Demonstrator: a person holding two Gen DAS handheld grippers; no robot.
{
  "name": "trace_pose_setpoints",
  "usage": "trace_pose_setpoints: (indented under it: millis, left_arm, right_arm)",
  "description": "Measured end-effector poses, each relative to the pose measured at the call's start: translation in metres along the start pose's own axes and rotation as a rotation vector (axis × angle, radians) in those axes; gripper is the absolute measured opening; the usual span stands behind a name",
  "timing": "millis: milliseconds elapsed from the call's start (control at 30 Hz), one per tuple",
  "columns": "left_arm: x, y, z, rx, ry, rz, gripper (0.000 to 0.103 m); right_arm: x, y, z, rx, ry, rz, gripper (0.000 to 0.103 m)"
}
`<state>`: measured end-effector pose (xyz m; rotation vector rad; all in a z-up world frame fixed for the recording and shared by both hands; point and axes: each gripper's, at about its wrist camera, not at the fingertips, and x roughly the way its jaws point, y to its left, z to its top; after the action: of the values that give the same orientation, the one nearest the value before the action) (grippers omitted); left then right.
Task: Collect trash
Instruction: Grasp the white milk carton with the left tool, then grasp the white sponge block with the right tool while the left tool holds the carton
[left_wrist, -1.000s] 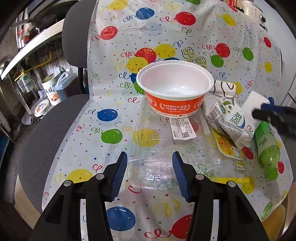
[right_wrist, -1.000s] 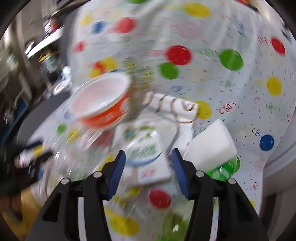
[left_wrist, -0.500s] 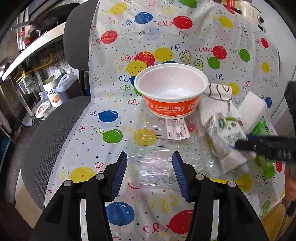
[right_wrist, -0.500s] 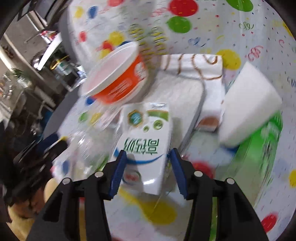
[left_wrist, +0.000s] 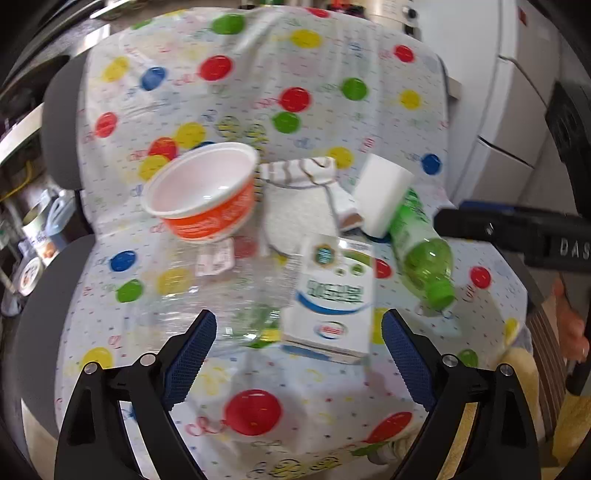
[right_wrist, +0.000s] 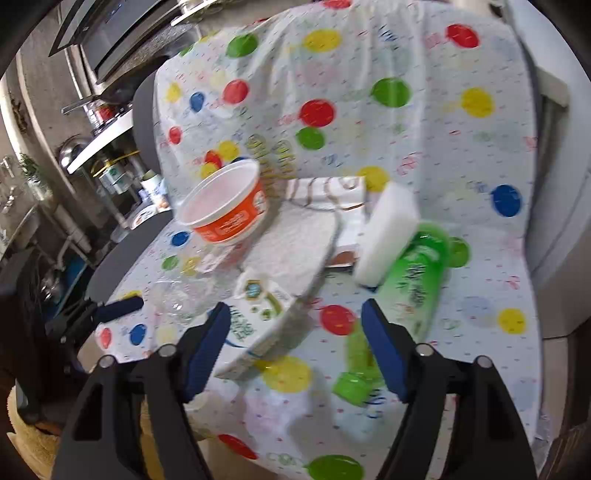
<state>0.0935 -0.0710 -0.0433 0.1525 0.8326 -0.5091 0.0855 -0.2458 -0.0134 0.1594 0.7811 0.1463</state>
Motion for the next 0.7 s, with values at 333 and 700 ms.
trace_pose_setpoints:
  millis: [333,700]
  left_arm:
    - [0.050,-0.024,-0.005,0.053,0.091,0.043,0.091]
    - [0.071,-0.020,0.004,0.010,0.103,0.085,0.089]
  right_arm:
    - [-0.006,-0.033,-0.015,0.025,-0.044,-0.137,0.083]
    - [-0.005,-0.052,-0.028,0.058,-0.044,-0.179,0.089]
